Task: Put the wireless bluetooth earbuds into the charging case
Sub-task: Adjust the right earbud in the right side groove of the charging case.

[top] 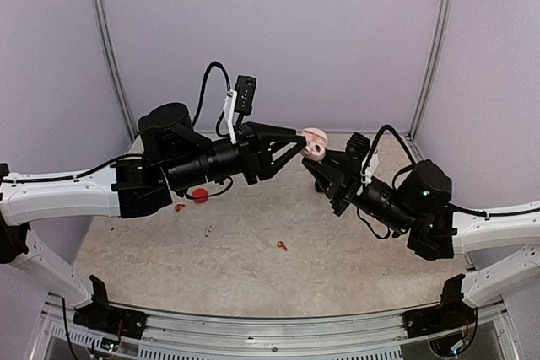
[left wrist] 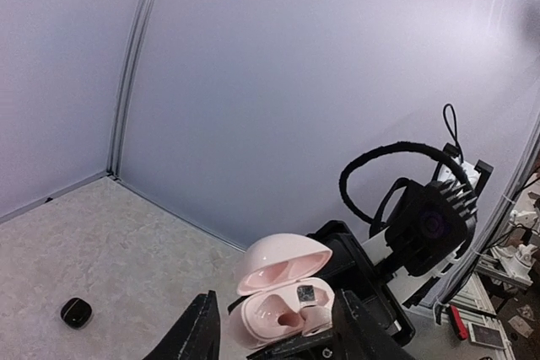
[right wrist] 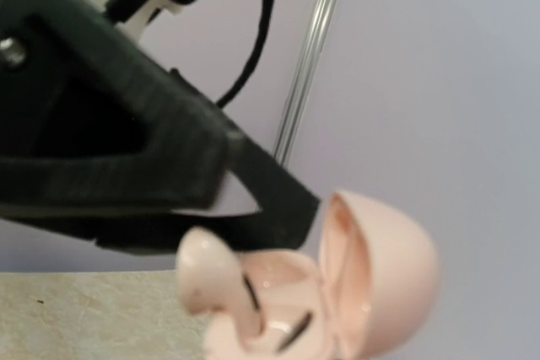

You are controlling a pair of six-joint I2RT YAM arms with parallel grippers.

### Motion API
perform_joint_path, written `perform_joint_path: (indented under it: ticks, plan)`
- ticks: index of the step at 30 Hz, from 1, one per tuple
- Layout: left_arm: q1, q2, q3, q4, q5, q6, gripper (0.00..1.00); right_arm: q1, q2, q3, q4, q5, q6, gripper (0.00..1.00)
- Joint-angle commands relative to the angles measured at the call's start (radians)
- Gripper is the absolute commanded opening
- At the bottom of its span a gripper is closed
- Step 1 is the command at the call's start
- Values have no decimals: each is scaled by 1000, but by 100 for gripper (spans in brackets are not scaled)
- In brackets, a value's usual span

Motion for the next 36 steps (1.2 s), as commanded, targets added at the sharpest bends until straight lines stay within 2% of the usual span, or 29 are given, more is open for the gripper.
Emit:
perform_joint_path:
  ticks: [1, 5, 7, 8, 13, 18, 23, 28, 36]
  plan:
    - [5, -77, -1, -80, -12, 125, 52, 7, -34, 14, 5, -18, 40, 0]
    - [17, -133, 15, -180, -32, 232, 76, -2, -59, 2, -52, -72, 72, 0]
    - [30, -161, 1, -207, -10, 258, 97, -7, -78, -5, -78, -126, 83, 0]
    - [39, -185, -12, -211, 2, 265, 99, -9, -87, -6, -93, -154, 88, 0]
    - [53, -277, -71, -247, 33, 327, 99, -23, -123, -7, -173, -311, 109, 0]
    - [36, -264, 29, -445, 140, 429, 99, -26, -126, 17, -257, -397, 117, 0]
    - [-36, -228, 68, -493, 96, 468, 99, -26, -114, 33, -290, -380, 117, 0]
    - [-76, -176, 124, -552, -17, 480, 99, -26, -86, 62, -332, -340, 117, 0]
    - [-85, -113, 175, -606, -86, 480, 99, -26, -67, 81, -371, -293, 107, 0]
